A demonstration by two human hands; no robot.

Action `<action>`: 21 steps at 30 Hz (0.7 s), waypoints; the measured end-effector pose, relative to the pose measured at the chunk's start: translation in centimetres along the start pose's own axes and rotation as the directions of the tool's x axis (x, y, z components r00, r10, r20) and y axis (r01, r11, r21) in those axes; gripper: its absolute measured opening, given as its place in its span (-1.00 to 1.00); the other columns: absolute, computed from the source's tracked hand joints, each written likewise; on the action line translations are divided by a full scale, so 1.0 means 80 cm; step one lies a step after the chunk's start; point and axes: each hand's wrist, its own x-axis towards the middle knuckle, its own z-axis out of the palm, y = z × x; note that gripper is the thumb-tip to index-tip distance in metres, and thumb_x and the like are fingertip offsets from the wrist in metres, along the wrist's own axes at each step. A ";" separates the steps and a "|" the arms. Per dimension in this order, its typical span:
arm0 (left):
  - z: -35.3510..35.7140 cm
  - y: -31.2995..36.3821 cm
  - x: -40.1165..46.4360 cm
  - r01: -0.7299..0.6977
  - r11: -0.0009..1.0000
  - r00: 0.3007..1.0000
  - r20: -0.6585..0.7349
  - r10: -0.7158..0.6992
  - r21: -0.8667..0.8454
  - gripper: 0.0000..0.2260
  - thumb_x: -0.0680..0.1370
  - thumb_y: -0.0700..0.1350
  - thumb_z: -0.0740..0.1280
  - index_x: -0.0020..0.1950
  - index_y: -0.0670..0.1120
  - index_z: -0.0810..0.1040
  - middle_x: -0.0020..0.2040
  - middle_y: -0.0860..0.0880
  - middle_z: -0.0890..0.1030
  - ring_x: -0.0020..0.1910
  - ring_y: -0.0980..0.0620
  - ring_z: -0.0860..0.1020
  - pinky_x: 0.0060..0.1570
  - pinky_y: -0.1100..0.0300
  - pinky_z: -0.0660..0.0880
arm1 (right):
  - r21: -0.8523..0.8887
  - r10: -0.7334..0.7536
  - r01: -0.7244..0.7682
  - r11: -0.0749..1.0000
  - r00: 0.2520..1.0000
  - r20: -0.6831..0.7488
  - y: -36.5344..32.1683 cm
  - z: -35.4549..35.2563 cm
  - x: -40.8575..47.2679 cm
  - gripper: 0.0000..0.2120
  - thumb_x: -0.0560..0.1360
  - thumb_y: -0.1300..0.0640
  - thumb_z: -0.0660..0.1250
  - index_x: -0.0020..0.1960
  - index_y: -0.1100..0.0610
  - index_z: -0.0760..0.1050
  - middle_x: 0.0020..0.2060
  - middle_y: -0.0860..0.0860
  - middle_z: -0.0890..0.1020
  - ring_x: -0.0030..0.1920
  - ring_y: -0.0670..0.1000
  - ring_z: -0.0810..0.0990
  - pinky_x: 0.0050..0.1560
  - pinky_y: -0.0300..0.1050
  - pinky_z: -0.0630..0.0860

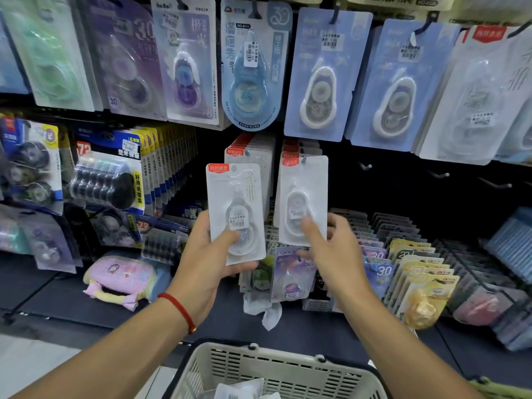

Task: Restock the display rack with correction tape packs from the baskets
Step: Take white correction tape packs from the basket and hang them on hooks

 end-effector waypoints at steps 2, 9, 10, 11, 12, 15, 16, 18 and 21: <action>0.002 0.000 -0.003 -0.015 0.999 1.000 0.012 0.015 0.042 -0.69 0.65 -0.31 0.31 0.28 0.06 0.56 0.16 0.03 0.71 0.05 -0.07 0.74 -0.21 -0.02 0.70 | -0.277 0.075 -0.059 0.959 0.996 0.047 0.009 0.001 0.000 -0.38 0.59 -0.30 0.31 0.51 0.01 0.32 0.34 -0.02 0.51 0.16 -0.06 0.54 0.10 -0.06 0.55; 0.016 0.002 -0.018 -0.019 0.995 0.984 0.176 0.002 0.093 -0.66 0.66 -0.27 0.37 0.37 0.02 0.43 0.21 -0.07 0.72 0.09 -0.16 0.74 -0.04 -0.12 0.71 | 0.082 -0.166 0.147 0.986 0.921 0.353 -0.002 0.017 -0.018 -0.66 0.46 -0.23 0.45 0.15 -0.09 0.60 0.04 -0.20 0.74 0.07 -0.19 0.70 0.05 -0.25 0.63; 0.018 0.003 -0.019 -0.024 0.996 0.979 0.205 0.006 0.083 -0.64 0.66 -0.27 0.36 0.40 0.02 0.42 0.21 -0.06 0.73 0.10 -0.15 0.74 -0.04 -0.07 0.71 | 0.105 -0.179 0.153 0.983 0.930 0.322 -0.004 0.018 -0.020 -0.66 0.43 -0.22 0.47 0.12 -0.09 0.59 0.02 -0.19 0.74 0.04 -0.18 0.71 0.01 -0.26 0.62; 0.019 0.004 -0.020 -0.031 0.996 0.974 0.227 0.012 0.078 -0.62 0.66 -0.28 0.35 0.42 0.02 0.41 0.21 -0.06 0.73 0.11 -0.13 0.74 -0.03 -0.03 0.71 | 0.131 -0.177 0.145 0.981 0.943 0.282 -0.004 0.019 -0.020 -0.68 0.44 -0.18 0.49 0.12 -0.07 0.57 0.01 -0.16 0.75 0.03 -0.15 0.73 0.00 -0.22 0.64; 0.019 0.004 -0.020 -0.038 0.996 0.970 0.241 0.017 0.079 -0.60 0.66 -0.28 0.35 0.44 0.04 0.41 0.20 -0.05 0.73 0.12 -0.11 0.73 -0.01 -0.02 0.71 | 0.159 -0.168 0.132 0.978 0.955 0.243 -0.003 0.019 -0.020 -0.72 0.49 -0.09 0.51 0.13 -0.04 0.56 0.00 -0.11 0.76 0.02 -0.10 0.75 0.01 -0.12 0.67; 0.019 0.002 -0.020 -0.048 0.992 0.967 0.253 0.017 0.116 -0.49 0.63 -0.32 0.37 0.50 0.09 0.42 0.21 -0.05 0.71 0.17 -0.08 0.71 0.09 -0.04 0.70 | 0.203 -0.153 0.129 0.971 0.983 0.105 -0.005 0.017 -0.018 -0.82 0.60 0.10 0.46 0.15 0.03 0.53 -0.03 0.00 0.76 -0.01 0.04 0.76 -0.01 0.15 0.69; 0.019 0.001 -0.020 -0.050 0.990 0.966 0.259 0.015 0.130 -0.45 0.62 -0.34 0.38 0.52 0.09 0.41 0.24 -0.04 0.70 0.20 -0.06 0.70 0.12 -0.04 0.69 | 0.223 -0.148 0.130 0.966 0.987 0.066 -0.005 0.016 -0.017 -0.83 0.61 0.11 0.45 0.16 0.03 0.52 -0.05 0.01 0.76 -0.03 0.07 0.76 -0.07 0.13 0.70; 0.018 0.000 -0.019 -0.050 0.988 0.960 0.280 0.007 0.146 -0.39 0.61 -0.39 0.37 0.56 0.08 0.38 0.33 -0.01 0.65 0.26 0.00 0.67 0.18 -0.04 0.67 | 0.278 -0.135 0.122 0.953 0.991 0.026 -0.007 0.013 -0.017 -0.82 0.62 0.11 0.43 0.19 0.04 0.52 -0.06 0.00 0.77 -0.07 0.09 0.76 -0.24 0.01 0.66; 0.020 -0.001 -0.020 -0.045 0.989 0.951 0.310 0.000 0.138 -0.33 0.56 -0.35 0.45 0.57 0.12 0.36 0.45 0.02 0.56 0.35 0.04 0.61 0.31 -0.10 0.60 | 0.288 -0.118 0.118 0.950 0.993 -0.020 -0.010 0.010 -0.016 -0.74 0.62 0.08 0.44 0.28 0.06 0.52 0.00 -0.02 0.76 -0.04 0.11 0.76 -0.22 0.06 0.65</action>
